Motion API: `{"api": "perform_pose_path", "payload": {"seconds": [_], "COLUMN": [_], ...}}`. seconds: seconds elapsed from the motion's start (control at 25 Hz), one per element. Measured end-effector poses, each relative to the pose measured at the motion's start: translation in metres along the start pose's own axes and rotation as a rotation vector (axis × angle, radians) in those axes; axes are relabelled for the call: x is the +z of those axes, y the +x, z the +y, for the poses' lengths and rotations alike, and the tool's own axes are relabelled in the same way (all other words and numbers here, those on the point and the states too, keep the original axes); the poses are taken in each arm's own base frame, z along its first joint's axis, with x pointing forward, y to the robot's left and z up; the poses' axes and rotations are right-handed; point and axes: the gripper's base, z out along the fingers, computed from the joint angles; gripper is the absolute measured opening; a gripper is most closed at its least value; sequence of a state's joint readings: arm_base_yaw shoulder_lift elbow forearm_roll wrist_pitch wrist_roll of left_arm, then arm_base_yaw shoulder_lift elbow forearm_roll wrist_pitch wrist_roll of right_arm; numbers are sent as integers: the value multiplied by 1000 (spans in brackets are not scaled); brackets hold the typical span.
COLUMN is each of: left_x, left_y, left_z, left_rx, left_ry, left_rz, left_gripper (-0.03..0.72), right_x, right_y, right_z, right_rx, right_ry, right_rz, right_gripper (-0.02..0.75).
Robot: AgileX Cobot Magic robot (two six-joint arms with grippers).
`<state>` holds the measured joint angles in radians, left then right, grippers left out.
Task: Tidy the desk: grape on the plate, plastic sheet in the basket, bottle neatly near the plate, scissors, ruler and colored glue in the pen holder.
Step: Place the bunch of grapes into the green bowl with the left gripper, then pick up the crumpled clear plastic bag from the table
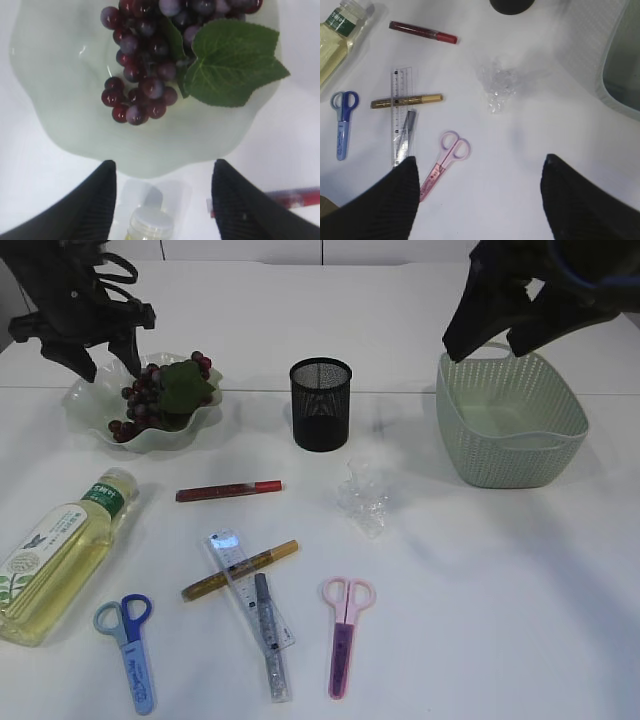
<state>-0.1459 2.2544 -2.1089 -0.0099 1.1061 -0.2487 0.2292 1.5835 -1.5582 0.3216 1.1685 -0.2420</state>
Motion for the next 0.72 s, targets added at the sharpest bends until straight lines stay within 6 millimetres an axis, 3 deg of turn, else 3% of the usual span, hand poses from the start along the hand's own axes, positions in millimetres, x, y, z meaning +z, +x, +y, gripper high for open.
{"api": "perform_pose_path", "payload": {"seconds": [0.2, 0.52, 0.72], "left_x": [-21, -38, -59], "left_y": [-5, -4, -1], "left_z": [-2, -12, -26], "left_rx": [22, 13, 118], "left_ry": [4, 111, 126], "left_rz": [28, 33, -8], "left_gripper": [442, 428, 421], "right_x": [11, 45, 68], "right_y": [2, 2, 1], "right_z": [-4, -14, -20], "right_rx": [46, 167, 206], "right_ry": [0, 0, -3], "right_rz": [66, 165, 205], "right_gripper": [583, 583, 583]}}
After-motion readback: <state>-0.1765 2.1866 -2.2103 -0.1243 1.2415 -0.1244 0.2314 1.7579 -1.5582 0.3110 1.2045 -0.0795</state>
